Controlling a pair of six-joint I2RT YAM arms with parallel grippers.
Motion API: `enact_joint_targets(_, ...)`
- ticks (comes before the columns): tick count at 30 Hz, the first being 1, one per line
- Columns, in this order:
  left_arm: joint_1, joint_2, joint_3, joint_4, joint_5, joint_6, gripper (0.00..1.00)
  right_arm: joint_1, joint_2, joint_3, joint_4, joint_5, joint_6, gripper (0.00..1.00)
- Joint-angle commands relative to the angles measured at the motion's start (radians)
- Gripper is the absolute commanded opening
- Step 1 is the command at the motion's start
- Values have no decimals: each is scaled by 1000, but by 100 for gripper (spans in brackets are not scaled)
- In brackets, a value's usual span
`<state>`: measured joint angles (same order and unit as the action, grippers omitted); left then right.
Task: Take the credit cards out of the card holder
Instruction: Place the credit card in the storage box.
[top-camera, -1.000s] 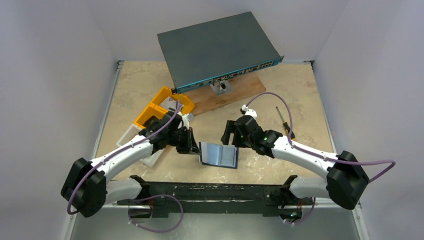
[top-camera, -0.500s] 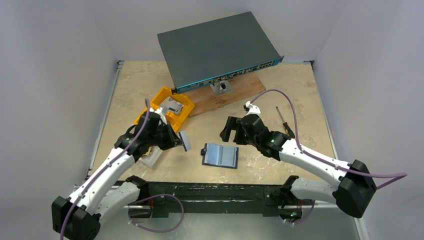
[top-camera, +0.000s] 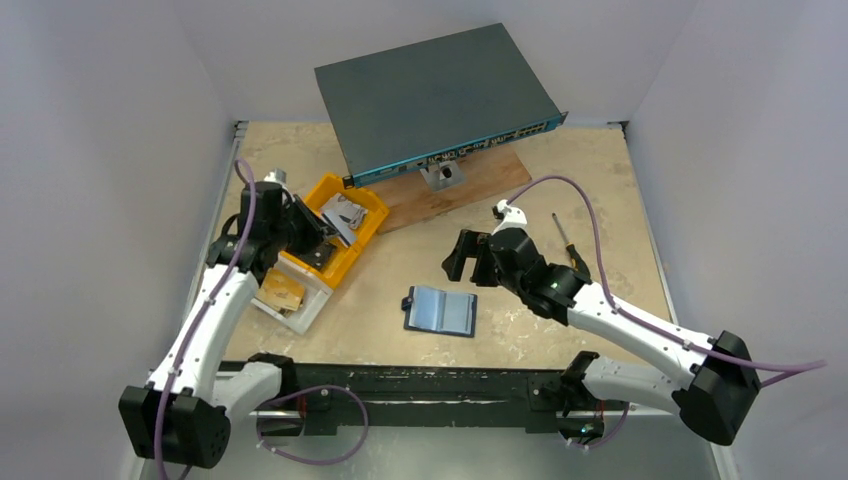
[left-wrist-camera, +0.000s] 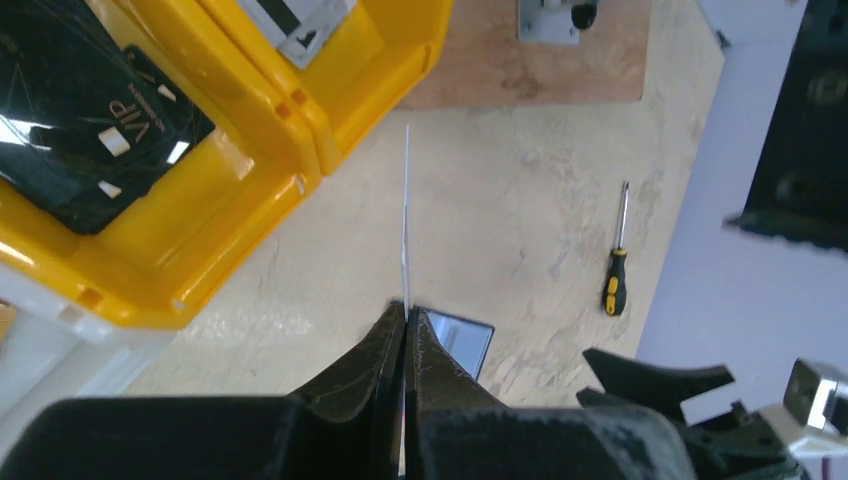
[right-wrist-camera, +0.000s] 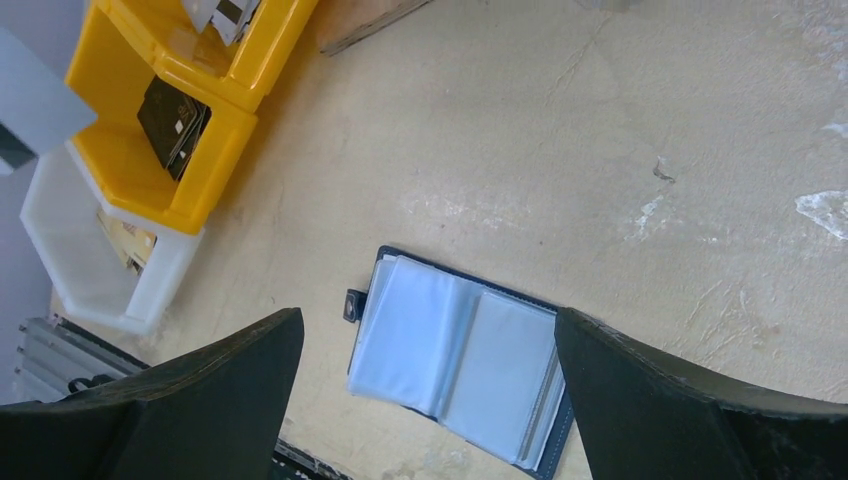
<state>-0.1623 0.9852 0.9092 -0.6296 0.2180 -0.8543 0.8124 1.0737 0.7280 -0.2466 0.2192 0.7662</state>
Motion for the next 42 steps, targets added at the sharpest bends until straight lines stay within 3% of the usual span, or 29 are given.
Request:
enact_joint_targets(1, 67, 95, 66, 123, 27, -66, 0, 0, -34, 13, 15, 40, -44, 99)
enact_joint_targets(12, 141, 384, 230, 264, 14, -83, 0, 0, -47, 34, -18, 43, -76, 99)
enact_joint_targets(28, 162, 603, 266, 347, 32, -80, 1, -1, -69, 15, -29, 21, -54, 99)
enact_joint_targets(35, 162, 578, 276, 303, 12, -33, 40, -1, -67, 1, -30, 5, -36, 99)
enact_joint_targets(42, 162, 446, 242, 230, -9, 21, 47, -1, -58, -11, -23, 5, -24, 99)
